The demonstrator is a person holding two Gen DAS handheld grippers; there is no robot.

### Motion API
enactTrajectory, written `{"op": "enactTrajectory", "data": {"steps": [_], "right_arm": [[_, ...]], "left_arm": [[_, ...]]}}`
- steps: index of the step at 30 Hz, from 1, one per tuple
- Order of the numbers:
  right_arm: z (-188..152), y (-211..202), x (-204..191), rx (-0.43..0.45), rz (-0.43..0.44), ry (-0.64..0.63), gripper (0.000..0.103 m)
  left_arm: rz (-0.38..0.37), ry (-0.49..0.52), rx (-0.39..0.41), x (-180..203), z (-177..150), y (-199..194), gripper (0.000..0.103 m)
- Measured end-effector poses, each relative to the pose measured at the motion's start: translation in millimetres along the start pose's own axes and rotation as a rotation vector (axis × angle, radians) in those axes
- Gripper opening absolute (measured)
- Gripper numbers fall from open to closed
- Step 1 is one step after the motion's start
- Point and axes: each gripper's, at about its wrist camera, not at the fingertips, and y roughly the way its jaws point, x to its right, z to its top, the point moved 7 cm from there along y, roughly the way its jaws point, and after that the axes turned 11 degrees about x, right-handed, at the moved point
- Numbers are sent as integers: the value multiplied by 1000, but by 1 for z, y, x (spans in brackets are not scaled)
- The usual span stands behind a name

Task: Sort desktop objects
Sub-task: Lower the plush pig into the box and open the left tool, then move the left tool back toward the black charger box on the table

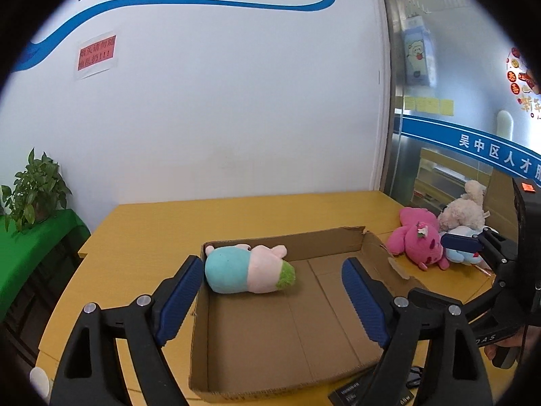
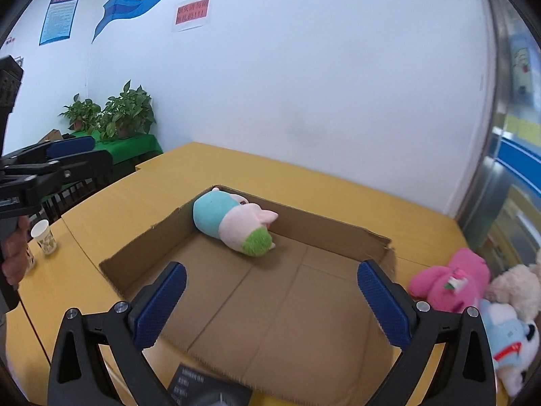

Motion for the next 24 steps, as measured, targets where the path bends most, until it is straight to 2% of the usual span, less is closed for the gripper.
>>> {"op": "enactTrajectory", "data": {"steps": [2,7,11,18,24], "right_arm": [[-7,-21,-4,8,-9,2,103],[-30,-55,-11,-8,-34,56,103],[-43,-71,-13,-14,-53,70,103],[-55,-91,0,-14,-94,122,103],[-59,-90,6,-25,-102,116,103]], "left_arm": [[4,9,-17,20,-11,-2,84],[55,42,-26,35,-31,-22,84],[96,5,27,43,-40,-43,84],[73,26,-20,61,-59,-38,84],[44,-15,-49,68,-69,-24,84]]}}
